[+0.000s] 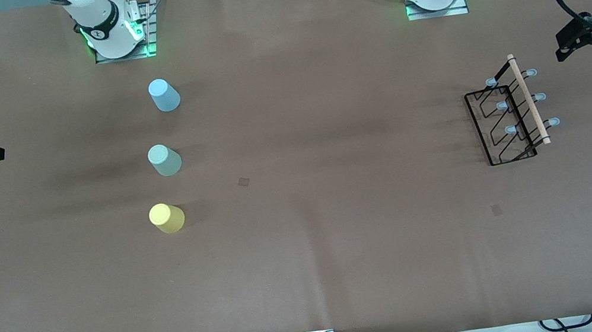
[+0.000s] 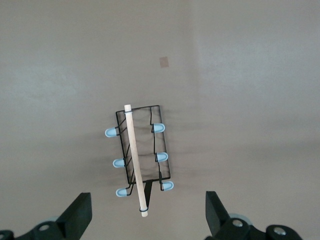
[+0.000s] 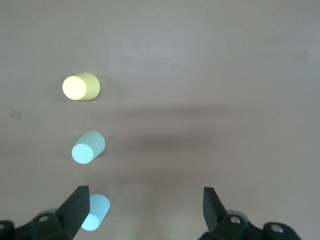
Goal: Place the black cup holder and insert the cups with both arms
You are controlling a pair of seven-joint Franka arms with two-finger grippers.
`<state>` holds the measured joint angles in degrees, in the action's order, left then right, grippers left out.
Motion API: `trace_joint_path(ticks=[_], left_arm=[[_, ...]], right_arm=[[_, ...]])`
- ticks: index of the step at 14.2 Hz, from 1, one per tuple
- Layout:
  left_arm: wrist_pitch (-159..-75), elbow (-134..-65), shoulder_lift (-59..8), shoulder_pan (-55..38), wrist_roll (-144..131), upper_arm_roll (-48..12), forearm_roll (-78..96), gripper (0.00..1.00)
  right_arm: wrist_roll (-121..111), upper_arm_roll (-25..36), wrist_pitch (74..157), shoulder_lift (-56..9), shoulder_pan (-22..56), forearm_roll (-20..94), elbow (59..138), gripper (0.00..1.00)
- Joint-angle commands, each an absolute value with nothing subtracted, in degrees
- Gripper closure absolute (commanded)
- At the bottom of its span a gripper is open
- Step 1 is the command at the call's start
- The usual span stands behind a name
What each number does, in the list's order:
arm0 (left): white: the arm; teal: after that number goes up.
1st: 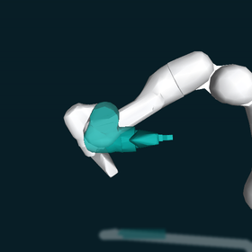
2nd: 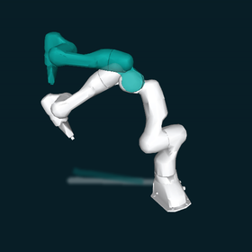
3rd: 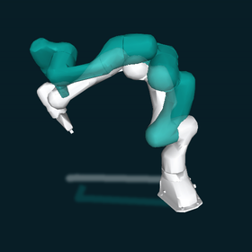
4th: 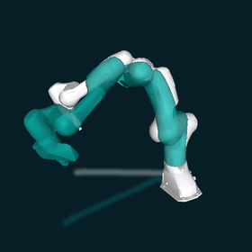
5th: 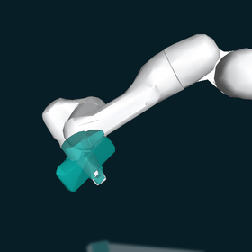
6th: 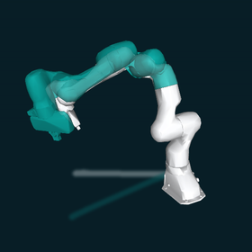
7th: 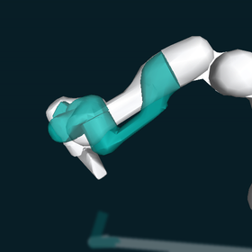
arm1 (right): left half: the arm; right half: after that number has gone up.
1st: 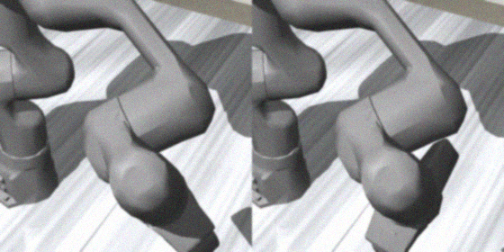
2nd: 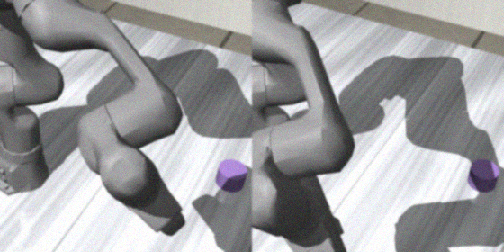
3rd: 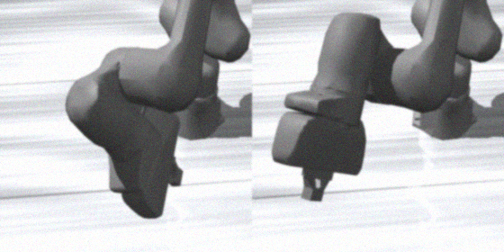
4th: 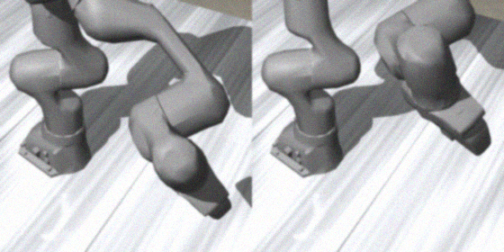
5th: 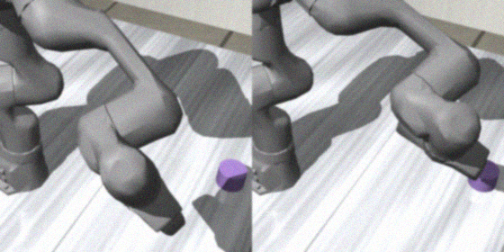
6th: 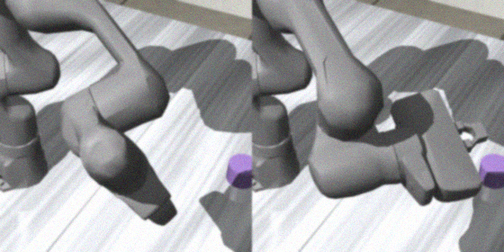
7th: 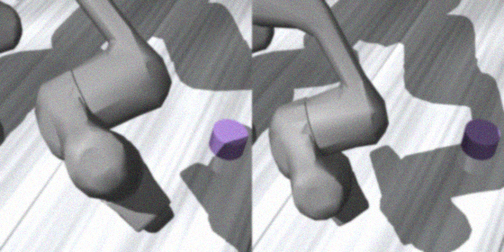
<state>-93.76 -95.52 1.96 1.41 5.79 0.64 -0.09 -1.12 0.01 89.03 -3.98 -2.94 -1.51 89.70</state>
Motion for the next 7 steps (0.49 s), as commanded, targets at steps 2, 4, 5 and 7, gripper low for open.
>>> trace_joint_path(ticks=[2, 4, 5, 7], left_arm=[[-93.96, -95.27, 2.64, 1.41, 6.24, 0.09, -1.49, 0.00], [-93.87, -95.27, 2.72, 1.32, 6.33, -0.09, -1.49, 0.00], [-93.78, -95.36, 2.81, 1.32, 6.33, -0.09, -1.49, 0.00], [-93.60, -95.27, 2.81, 1.32, 6.07, -0.09, -1.49, 0.00]], right_arm=[[-2.28, 0.09, 88.07, -4.57, -3.34, -0.97, 88.24, 0.00], [-2.29, 0.00, 87.72, -4.75, -3.16, -0.97, 88.33, 0.00], [-2.37, 0.00, 87.54, -4.75, -2.99, -1.05, 88.42, 0.00], [-2.81, -0.09, 87.02, -5.79, -2.90, -1.14, 89.21, 0.00]])
